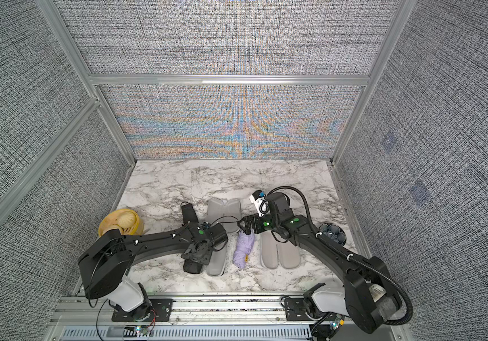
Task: Put umbrellas into zippered umbrella sleeves
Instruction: Place the umbrella in the umbrella sleeve, then close the umbrella sleeve at the center of the board.
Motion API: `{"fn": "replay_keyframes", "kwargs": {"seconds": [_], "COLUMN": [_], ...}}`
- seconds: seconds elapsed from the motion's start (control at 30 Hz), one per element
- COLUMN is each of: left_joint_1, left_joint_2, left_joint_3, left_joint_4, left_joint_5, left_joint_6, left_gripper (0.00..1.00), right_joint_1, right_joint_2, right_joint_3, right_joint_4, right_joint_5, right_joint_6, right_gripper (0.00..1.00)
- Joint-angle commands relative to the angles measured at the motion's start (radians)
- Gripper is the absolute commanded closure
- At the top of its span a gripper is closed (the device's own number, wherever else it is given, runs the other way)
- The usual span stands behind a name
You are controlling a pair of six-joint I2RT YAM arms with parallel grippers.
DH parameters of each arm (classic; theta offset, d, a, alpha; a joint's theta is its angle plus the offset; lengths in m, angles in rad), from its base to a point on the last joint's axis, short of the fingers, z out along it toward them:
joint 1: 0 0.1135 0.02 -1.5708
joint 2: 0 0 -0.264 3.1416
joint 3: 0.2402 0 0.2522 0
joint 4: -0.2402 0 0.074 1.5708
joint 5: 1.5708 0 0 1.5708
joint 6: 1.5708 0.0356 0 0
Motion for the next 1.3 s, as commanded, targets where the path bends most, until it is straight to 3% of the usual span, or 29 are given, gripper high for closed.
{"fn": "replay_keyframes", "kwargs": {"seconds": [0.0,0.17,0.27,0.4,0.47,0.67,0.77,0.93,1.1,1.17,1.27], "left_joint_1": [0.001,-0.001,-0.001,0.001,0.005,0.054,0.119,0.128,0.128,0.128,0.128], "left_joint_2": [-0.010,-0.059,-0.117,-0.321,-0.430,-0.621,-0.632,-0.624,-0.580,-0.593,-0.614], "left_joint_3": [0.012,-0.002,-0.028,-0.155,-0.241,-0.384,-0.445,-0.493,-0.499,-0.510,-0.572], "left_joint_4": [-0.005,0.036,0.033,0.175,0.302,0.439,0.489,0.556,0.532,0.525,0.634], "left_joint_5": [-0.049,-0.026,-0.076,-0.127,-0.150,-0.110,-0.037,0.019,-0.032,-0.026,-0.014], "left_joint_6": [0.017,0.029,0.009,-0.004,0.047,0.046,0.052,0.033,0.017,0.008,0.027], "left_gripper": [0.29,0.27,0.15,0.09,0.09,0.16,0.22,0.22,0.22,0.22,0.23], "right_joint_1": [0.000,0.000,0.003,0.039,0.063,0.146,0.218,0.325,0.337,0.349,0.369], "right_joint_2": [-0.015,0.008,0.024,-0.021,-0.036,0.011,0.029,0.068,0.105,0.113,0.134], "right_joint_3": [-0.013,0.011,0.015,-0.045,-0.047,-0.040,-0.084,-0.070,-0.086,-0.092,-0.095], "right_joint_4": [0.020,0.023,0.029,0.094,0.097,0.072,0.139,0.117,0.143,0.146,0.170], "right_joint_5": [-0.023,-0.014,-0.044,0.040,0.035,0.059,0.083,0.163,0.134,0.136,0.164], "right_joint_6": [0.007,0.006,0.020,0.096,0.098,0.125,0.161,0.168,0.181,0.185,0.192], "right_gripper": [0.01,0.01,0.01,0.05,0.05,0.32,0.38,0.48,0.79,0.86,0.88]}}
